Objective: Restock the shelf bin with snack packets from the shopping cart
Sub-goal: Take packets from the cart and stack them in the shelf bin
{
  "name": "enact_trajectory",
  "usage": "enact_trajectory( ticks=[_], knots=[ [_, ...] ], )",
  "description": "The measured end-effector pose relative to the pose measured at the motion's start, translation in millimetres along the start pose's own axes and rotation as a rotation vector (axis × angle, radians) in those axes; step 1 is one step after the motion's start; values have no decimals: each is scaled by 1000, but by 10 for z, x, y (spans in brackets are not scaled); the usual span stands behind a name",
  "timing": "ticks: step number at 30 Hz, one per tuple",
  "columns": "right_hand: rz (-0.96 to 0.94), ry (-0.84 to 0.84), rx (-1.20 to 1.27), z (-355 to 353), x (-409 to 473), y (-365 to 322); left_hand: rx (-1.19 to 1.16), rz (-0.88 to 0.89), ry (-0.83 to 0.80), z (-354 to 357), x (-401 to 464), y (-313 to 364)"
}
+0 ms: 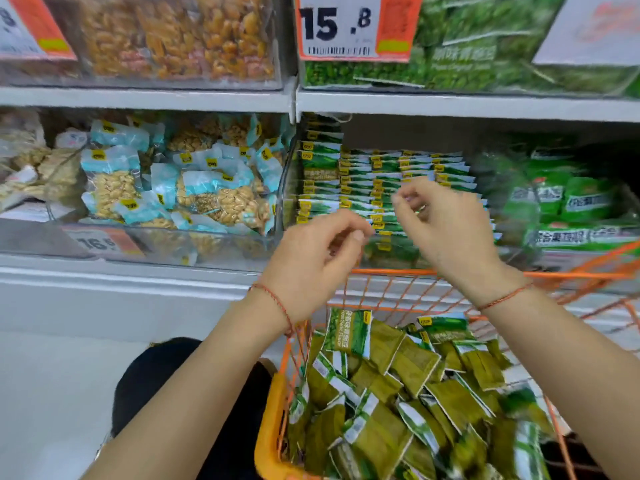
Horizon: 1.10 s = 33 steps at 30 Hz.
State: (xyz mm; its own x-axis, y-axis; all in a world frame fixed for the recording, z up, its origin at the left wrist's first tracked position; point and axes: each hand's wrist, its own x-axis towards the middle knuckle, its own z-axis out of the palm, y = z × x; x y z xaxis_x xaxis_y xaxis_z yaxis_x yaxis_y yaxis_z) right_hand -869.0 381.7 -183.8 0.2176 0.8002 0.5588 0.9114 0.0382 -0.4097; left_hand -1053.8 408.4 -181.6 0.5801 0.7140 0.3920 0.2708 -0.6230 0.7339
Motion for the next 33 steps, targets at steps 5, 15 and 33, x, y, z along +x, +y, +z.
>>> enact_trajectory(
  ticks=[5,15,33],
  knots=[
    [-181,-110,-279,-180,-514,-88,544,-165,-818,327,-302,188],
    [92,-1407,-510,-410,-1375,-272,982,-10,-1334,989,-792,173],
    [601,-574,213,-607,-1104,345,-1045,-944,-455,480,-376,-19]
  ],
)
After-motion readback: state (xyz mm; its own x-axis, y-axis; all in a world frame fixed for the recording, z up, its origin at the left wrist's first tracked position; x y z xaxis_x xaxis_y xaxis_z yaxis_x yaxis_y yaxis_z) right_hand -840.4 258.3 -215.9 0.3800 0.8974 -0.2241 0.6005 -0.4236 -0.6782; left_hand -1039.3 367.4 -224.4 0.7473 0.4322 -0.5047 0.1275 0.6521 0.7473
